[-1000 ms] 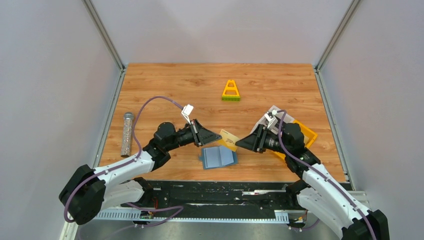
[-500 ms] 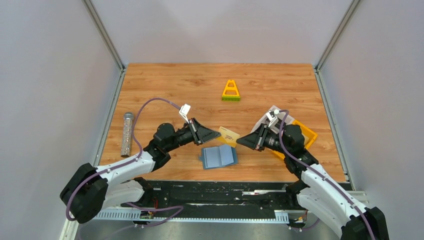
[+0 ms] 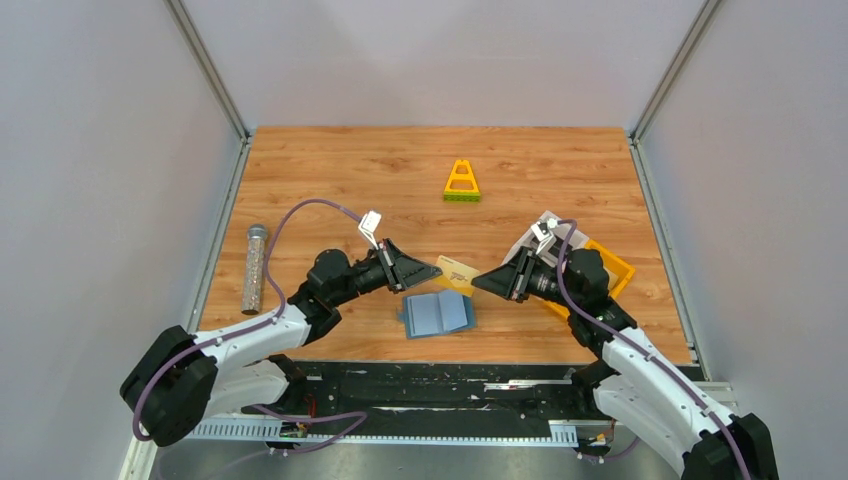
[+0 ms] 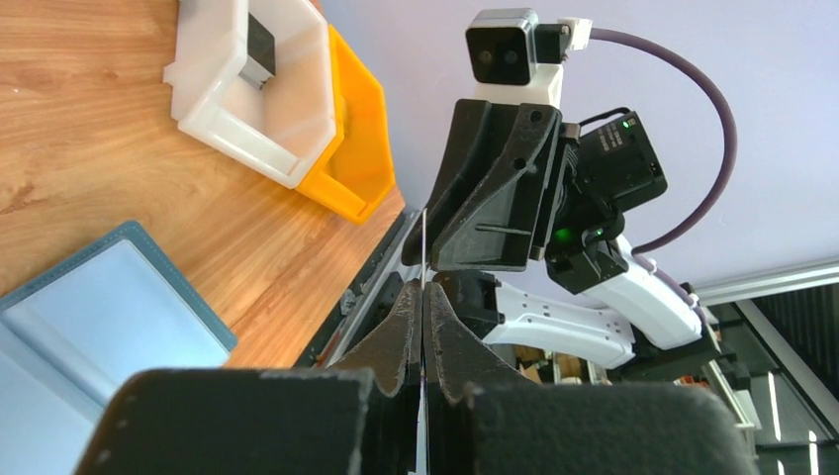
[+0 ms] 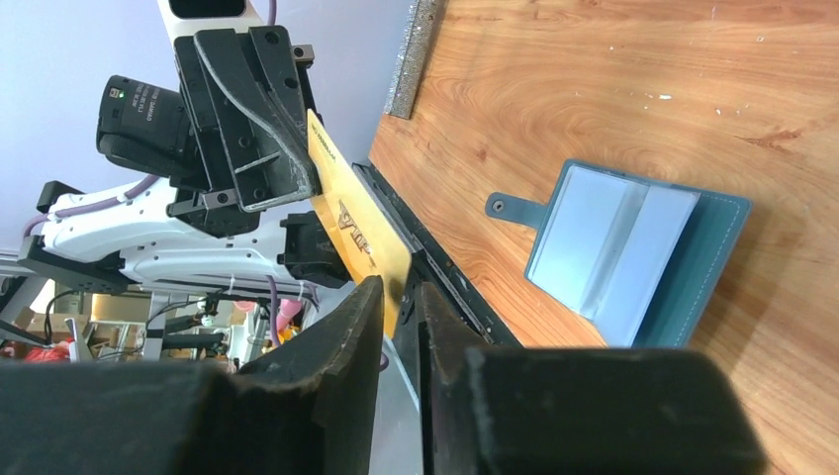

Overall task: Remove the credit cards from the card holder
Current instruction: Place the credit card in the storage box.

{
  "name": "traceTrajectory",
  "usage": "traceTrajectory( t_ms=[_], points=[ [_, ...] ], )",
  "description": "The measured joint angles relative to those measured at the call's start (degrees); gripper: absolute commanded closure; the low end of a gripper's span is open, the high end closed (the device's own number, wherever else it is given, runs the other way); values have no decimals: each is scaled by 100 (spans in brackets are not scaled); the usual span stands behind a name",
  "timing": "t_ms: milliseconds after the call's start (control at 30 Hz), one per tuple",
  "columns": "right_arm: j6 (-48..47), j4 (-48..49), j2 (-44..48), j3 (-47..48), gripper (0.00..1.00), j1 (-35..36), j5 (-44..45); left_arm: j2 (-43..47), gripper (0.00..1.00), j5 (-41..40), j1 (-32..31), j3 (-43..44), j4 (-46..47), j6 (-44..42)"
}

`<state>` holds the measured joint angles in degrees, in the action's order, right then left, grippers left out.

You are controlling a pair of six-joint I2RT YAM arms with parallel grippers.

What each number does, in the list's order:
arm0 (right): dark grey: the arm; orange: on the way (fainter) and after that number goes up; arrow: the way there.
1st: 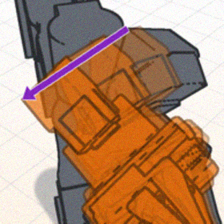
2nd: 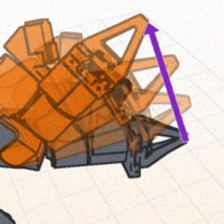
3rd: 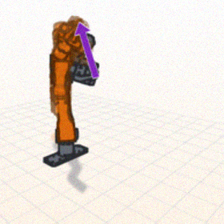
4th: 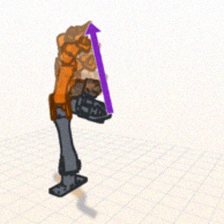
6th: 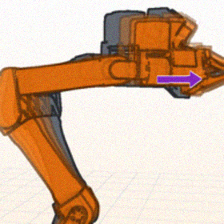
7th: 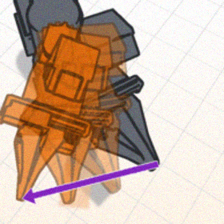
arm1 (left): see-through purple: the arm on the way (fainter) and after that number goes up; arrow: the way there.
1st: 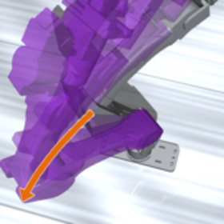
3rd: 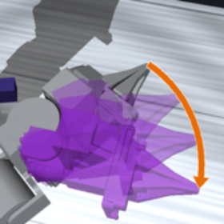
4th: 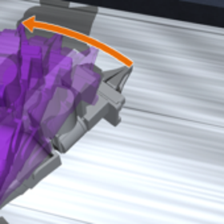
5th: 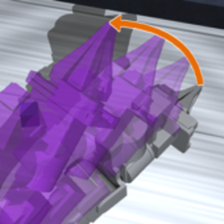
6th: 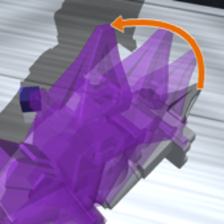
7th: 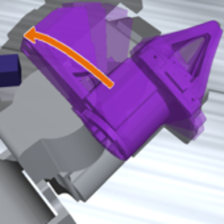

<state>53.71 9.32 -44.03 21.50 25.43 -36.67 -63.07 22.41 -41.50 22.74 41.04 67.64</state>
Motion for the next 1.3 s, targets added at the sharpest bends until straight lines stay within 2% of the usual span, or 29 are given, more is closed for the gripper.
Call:
traceTrajectory(
  t_ms=[200,500,600,667,700,833,967,1200,1300],
  points=[
    [-4,37,42,0,80,0,-4,0,100,0,-4,-170,339,245],
    [76,321,9,0,100,-7,-33,-81,100,-31,-2,-225,664,452],
    [105,411,-22,0,100,-13,-52,-109,98,-74,11,-258,691,474],
    [111,446,-35,0,100,-22,-68,-157,83,-83,28,-271,728,503],
    [109,448,-35,0,100,-26,-72,-175,69,-87,33,-278,745,516],
    [92,326,17,39,100,-188,-170,-188,44,-70,11,-297,715,529],
    [-13,-55,262,170,100,-931,-411,-39,32,-72,-4,-297,348,411],
    [-872,-1845,28,1287,100,-2684,-1132,516,3,-146,-4,-238,-667,-59],
    [-1290,-2647,-243,1755,100,-3432,-1270,710,0,-179,-4,-107,-1174,-286]
  ],
)
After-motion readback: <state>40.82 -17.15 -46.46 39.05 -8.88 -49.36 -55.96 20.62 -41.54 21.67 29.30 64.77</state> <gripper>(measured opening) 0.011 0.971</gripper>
